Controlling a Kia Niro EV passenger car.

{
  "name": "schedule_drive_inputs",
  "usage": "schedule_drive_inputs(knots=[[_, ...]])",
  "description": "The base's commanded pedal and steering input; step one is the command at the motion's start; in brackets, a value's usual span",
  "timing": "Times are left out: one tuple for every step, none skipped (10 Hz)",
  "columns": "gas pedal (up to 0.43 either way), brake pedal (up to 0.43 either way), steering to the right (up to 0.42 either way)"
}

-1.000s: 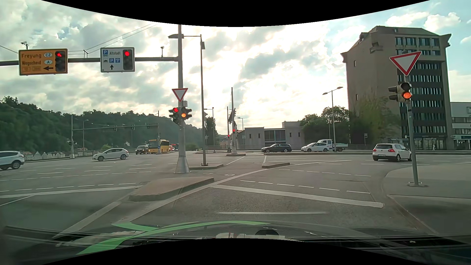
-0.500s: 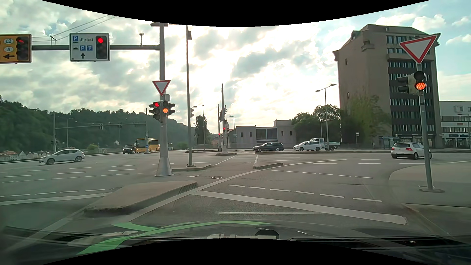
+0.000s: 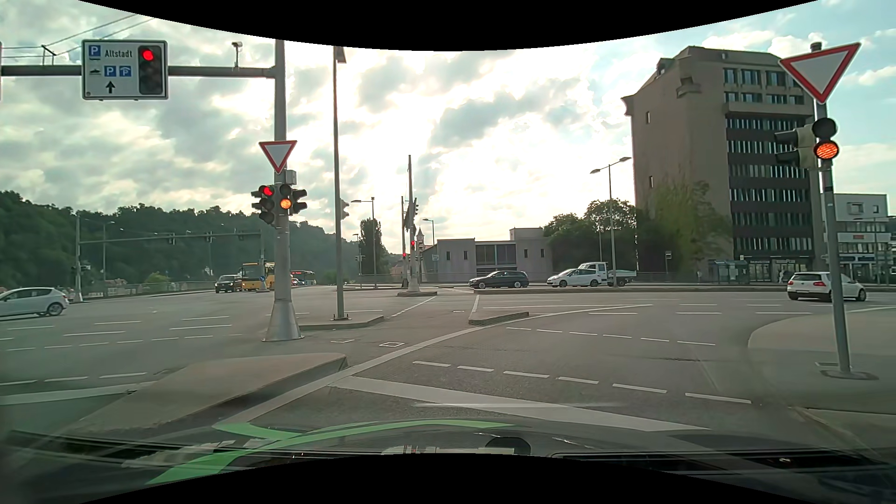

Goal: Follow the waypoints while adhering to traffic rules and regulations

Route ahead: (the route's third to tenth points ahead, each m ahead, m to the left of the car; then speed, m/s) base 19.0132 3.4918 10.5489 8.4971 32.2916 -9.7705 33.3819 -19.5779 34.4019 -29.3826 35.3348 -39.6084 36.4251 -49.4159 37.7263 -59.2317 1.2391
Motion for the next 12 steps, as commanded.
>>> schedule_drive_inputs(knots=[[0.0,0.25,0.139],[0.0,0.25,0.14],[0.0,0.268,0.14],[0.0,0.28,0.14],[0.0,0.287,0.14],[0.0,0.305,0.141],[0.0,0.317,0.141],[0.0,0.317,0.143],[0.0,0.317,0.147],[0.0,0.354,0.148],[0.0,0.372,0.148],[0.0,0.39,0.148]])
